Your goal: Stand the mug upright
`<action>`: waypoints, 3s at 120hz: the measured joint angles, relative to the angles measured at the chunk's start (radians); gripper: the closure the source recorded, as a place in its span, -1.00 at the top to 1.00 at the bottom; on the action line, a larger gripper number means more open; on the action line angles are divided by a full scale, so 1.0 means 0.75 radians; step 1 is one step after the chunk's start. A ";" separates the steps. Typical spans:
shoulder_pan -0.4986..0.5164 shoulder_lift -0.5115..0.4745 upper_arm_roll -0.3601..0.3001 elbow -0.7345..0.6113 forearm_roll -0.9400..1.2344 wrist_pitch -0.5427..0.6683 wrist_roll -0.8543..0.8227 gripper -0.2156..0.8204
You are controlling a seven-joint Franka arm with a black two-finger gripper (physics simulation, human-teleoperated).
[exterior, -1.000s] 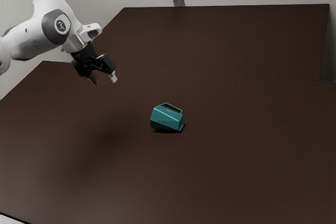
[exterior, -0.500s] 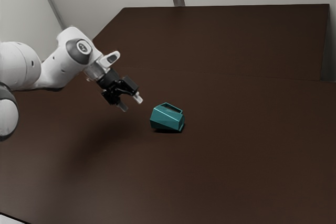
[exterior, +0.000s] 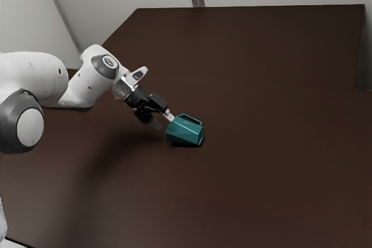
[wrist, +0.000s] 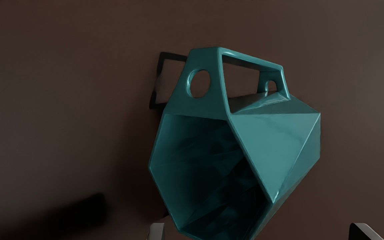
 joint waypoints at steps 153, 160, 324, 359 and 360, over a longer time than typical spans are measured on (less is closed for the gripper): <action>-0.073 0.094 -0.019 0.076 -0.313 -0.009 0.205 -0.83; -0.074 0.089 -0.019 0.076 -0.310 -0.009 0.202 -0.85; -0.213 -0.088 -0.061 0.133 0.906 0.320 -0.021 -0.93; -0.167 0.005 -0.084 0.162 0.934 0.420 0.048 -0.92; -0.166 0.005 -0.084 0.162 0.936 0.420 0.050 -0.92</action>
